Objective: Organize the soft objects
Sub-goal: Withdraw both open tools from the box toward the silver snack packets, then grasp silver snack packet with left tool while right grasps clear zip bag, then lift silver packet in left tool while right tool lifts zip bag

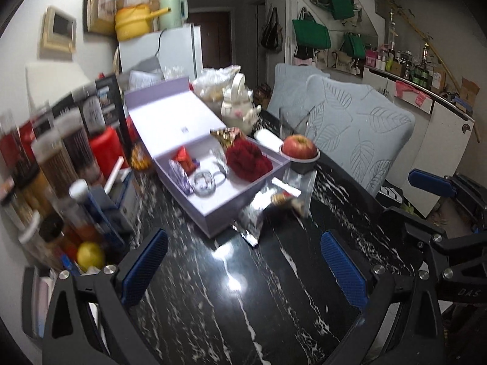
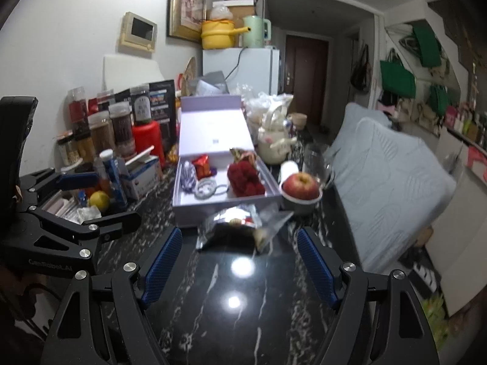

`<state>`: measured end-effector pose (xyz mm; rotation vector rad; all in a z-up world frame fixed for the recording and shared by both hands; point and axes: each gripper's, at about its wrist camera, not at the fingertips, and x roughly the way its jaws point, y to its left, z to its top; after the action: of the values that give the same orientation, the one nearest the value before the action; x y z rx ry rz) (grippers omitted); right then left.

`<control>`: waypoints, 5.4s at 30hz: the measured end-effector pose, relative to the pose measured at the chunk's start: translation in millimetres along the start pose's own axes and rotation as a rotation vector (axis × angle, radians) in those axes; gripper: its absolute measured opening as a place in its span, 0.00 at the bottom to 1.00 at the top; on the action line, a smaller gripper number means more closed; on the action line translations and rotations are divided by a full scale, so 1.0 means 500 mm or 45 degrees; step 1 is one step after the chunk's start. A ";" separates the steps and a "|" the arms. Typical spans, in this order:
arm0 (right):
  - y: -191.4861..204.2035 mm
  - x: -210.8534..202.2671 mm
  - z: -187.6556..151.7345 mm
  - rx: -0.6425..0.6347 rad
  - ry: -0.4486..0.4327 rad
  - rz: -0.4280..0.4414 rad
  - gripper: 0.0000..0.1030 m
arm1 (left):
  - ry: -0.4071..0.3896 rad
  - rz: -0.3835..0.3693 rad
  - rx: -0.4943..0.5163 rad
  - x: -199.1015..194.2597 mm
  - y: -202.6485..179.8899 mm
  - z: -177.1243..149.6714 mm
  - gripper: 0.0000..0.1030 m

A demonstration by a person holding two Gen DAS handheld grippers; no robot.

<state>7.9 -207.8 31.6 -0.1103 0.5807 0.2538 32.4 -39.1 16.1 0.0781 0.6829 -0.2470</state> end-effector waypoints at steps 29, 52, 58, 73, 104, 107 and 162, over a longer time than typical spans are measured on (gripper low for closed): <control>-0.034 0.242 -0.086 0.085 0.199 0.067 0.77 | 0.184 -0.112 -0.109 0.225 0.059 -0.069 0.99; -0.141 0.435 -0.043 0.100 0.309 0.125 0.77 | 0.182 -0.157 -0.050 0.314 0.044 -0.013 0.99; -0.137 0.463 -0.044 0.095 0.314 0.240 0.68 | 0.190 -0.140 -0.023 0.325 0.038 -0.007 0.99; -0.166 0.425 -0.056 0.124 0.289 0.287 0.35 | 0.106 -0.174 0.112 0.303 -0.025 0.012 0.99; -0.259 0.306 -0.142 0.317 0.313 0.205 0.35 | 0.340 -0.274 0.230 0.441 -0.118 -0.007 0.44; -0.250 0.292 -0.150 0.318 0.312 0.212 0.35 | 0.348 -0.268 0.216 0.421 -0.120 -0.022 0.44; -0.103 0.157 -0.223 0.339 0.324 0.355 0.30 | 0.278 -0.237 0.053 0.204 -0.079 -0.133 0.37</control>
<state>26.1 -260.5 -102.9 0.2004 0.8787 0.4342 58.0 -87.6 -99.6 0.0819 0.9035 -0.4356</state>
